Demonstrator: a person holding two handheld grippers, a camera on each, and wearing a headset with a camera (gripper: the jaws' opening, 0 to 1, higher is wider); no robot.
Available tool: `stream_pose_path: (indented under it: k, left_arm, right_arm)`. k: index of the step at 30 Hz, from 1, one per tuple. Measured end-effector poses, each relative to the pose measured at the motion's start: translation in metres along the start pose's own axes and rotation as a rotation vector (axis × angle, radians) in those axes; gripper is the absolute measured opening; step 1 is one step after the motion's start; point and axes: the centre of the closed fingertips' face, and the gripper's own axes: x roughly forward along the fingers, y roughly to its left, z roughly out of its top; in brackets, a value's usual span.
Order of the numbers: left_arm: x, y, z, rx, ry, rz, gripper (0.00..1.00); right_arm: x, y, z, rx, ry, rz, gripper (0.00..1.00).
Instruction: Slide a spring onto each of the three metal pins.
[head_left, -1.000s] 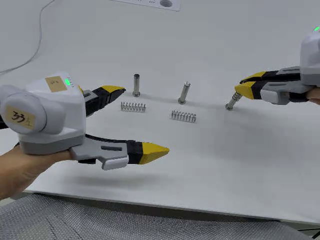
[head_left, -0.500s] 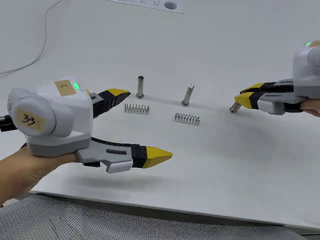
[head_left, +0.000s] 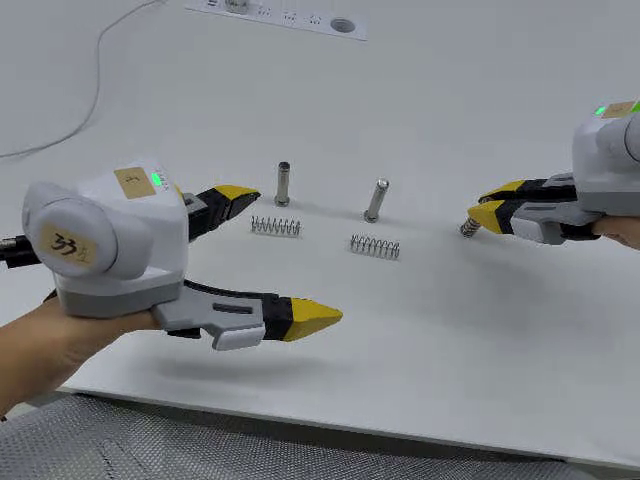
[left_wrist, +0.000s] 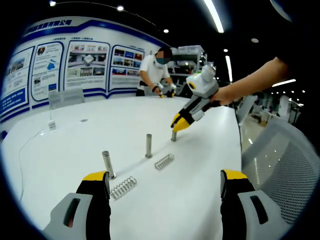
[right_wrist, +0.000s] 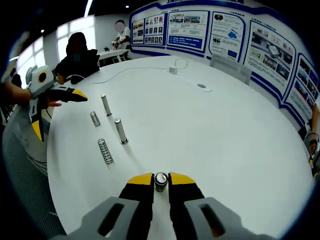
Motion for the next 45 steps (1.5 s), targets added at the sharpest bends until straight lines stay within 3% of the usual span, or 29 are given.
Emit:
stream_pose_path:
  k: [15, 18, 21, 26, 32, 35, 41, 45]
  left_arm:
    - [-0.002, -0.006, 0.004, -0.008, -0.006, -0.019, 0.93]
    - [-0.004, -0.010, 0.009, -0.002, -0.023, -0.029, 0.93]
    - [-0.004, -0.006, 0.006, 0.012, -0.010, -0.017, 0.93]
    - [-0.007, 0.001, 0.006, 0.006, -0.011, 0.005, 0.93]
    - [-0.012, 0.010, 0.008, -0.020, -0.025, 0.029, 0.93]
    - [-0.016, 0.013, 0.006, -0.036, -0.025, 0.030, 0.92]
    - [-0.019, 0.018, 0.000, -0.045, -0.011, 0.046, 0.91]
    - [-0.017, 0.020, -0.002, -0.047, -0.001, 0.052, 0.91]
  right_arm:
    - [-0.023, 0.002, 0.018, -0.004, -0.058, -0.020, 0.16]
    - [-0.028, 0.008, 0.025, -0.012, -0.085, -0.015, 0.16]
    - [-0.033, 0.016, 0.035, -0.057, -0.127, -0.011, 0.16]
    - [-0.036, 0.030, 0.042, -0.070, -0.156, 0.016, 0.16]
    - [-0.027, 0.051, 0.046, -0.096, -0.160, 0.079, 0.16]
    - [-0.017, 0.059, 0.042, -0.150, -0.131, 0.100, 0.16]
    - [0.005, 0.078, 0.032, -0.159, -0.096, 0.168, 0.16]
    - [0.018, 0.087, 0.023, -0.213, -0.059, 0.199, 0.16]
